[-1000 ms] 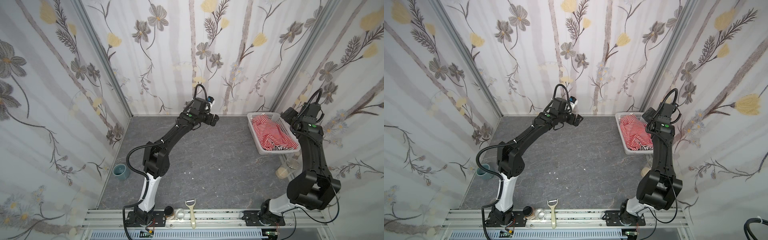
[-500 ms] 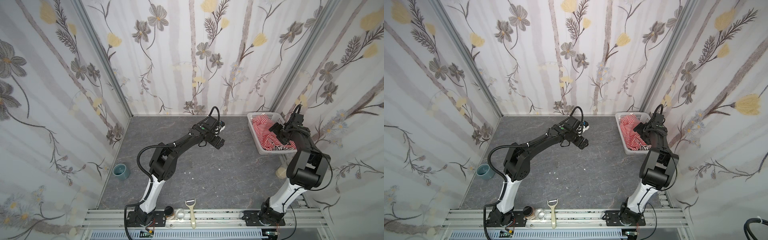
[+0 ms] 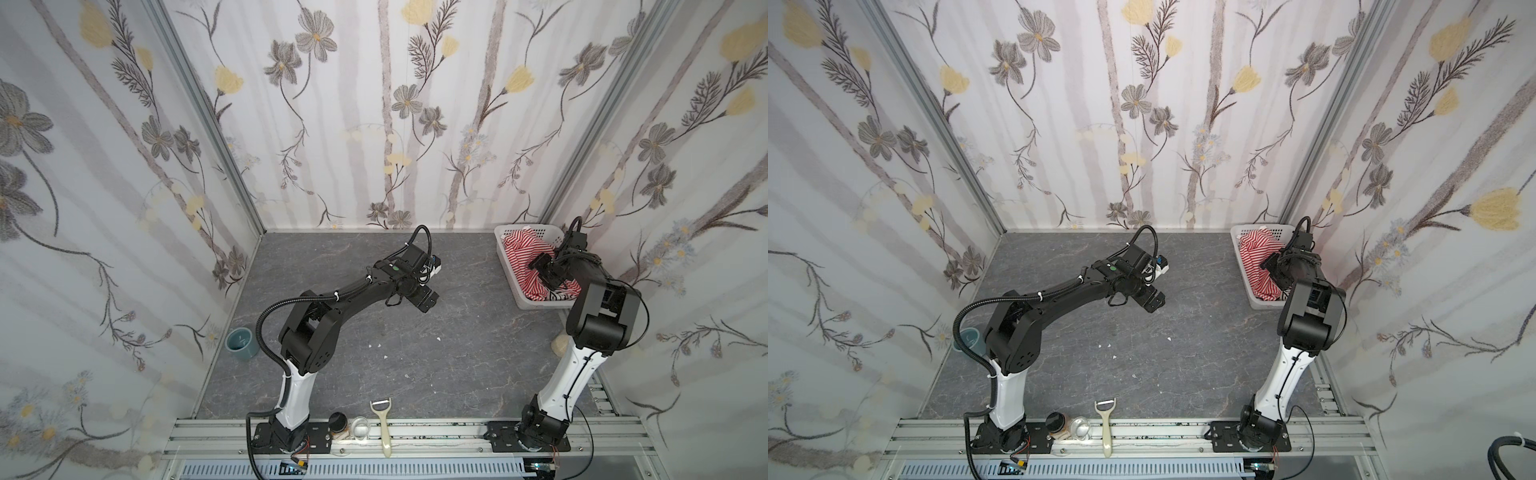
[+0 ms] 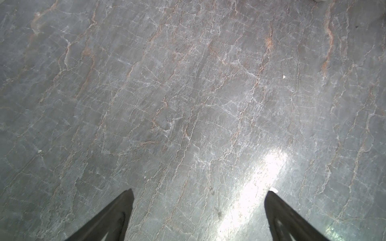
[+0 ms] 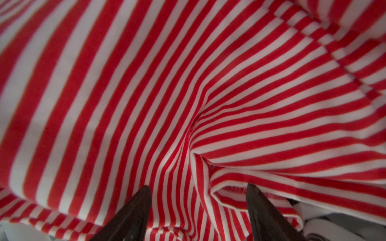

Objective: Fold and stack the tank tops
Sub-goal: 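Grasp the red striped tank top in basket with right gripper while left arm advances, then lift the red striped tank top from the basket toward the left gripper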

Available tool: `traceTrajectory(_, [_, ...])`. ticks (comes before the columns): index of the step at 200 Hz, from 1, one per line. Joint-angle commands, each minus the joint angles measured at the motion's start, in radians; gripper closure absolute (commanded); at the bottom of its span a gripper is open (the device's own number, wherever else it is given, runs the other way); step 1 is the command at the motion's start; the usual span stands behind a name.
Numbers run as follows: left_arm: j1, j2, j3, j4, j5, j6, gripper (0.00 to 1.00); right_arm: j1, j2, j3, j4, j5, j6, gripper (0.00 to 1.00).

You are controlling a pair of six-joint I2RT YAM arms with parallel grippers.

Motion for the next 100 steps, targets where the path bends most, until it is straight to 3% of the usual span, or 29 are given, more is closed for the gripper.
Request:
traceTrajectory(1, [0.005,-0.03,-0.029,0.051,-0.027,0.022,0.0,0.008,0.039,0.04,0.012,0.004,0.02,0.31])
traceTrajectory(41, [0.028,-0.063,-0.065,0.065,-0.048,0.023,0.0,0.028,0.063,0.062,-0.006,0.031,0.016,0.59])
traceTrajectory(70, [0.061,-0.075,-0.081,0.072,-0.042,0.014,0.0,0.04,0.031,0.054,-0.014,0.037,0.003,0.99])
traceTrajectory(100, [0.104,-0.09,-0.087,0.072,-0.026,0.005,0.0,0.052,-0.106,0.006,0.008,0.033,0.005,1.0])
